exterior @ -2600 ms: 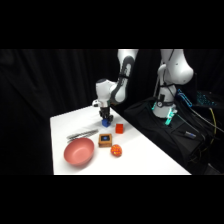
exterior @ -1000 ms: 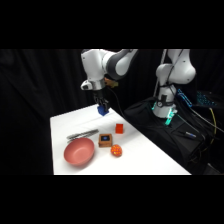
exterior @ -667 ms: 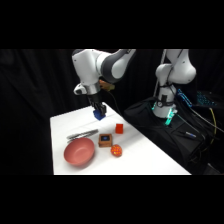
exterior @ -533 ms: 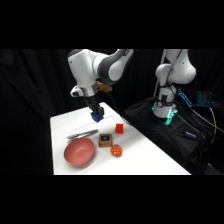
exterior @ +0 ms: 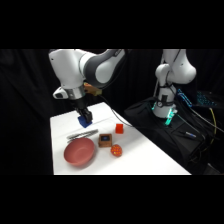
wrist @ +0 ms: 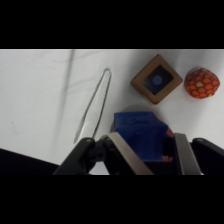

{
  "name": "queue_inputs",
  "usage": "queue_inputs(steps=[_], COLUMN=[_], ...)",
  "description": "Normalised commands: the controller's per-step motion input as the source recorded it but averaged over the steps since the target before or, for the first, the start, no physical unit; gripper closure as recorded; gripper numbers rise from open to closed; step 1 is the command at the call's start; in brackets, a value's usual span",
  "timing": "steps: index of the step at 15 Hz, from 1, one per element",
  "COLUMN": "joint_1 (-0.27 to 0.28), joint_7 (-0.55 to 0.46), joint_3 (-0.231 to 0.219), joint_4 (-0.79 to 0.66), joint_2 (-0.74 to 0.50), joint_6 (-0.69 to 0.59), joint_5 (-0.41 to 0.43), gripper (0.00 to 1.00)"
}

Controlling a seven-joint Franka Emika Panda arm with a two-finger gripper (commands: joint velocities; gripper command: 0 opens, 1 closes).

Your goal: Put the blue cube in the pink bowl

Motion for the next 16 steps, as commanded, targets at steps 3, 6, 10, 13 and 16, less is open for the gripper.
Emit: queue_inputs(steps=[3, 6, 10, 13, 16], joint_1=[0.002, -0.036, -0.056, -0.059, -0.034], joint_7=[-0.03, -0.10, -0.13, -0.14, -0.09], joint_3=[0.075, 0.096, 0.099, 0.081, 0.055], joint_4=[0.49, 0.39, 0.29, 0.24, 0.23], joint_2=[0.28, 0.26, 0.25, 0.27, 0.27], joint_6=[-0.09, 0.00, 0.08, 0.15, 0.21], joint_5=[0.086, 0.175, 0.190, 0.138, 0.075], gripper=[0.77, 0.77, 0.77, 0.77, 0.77])
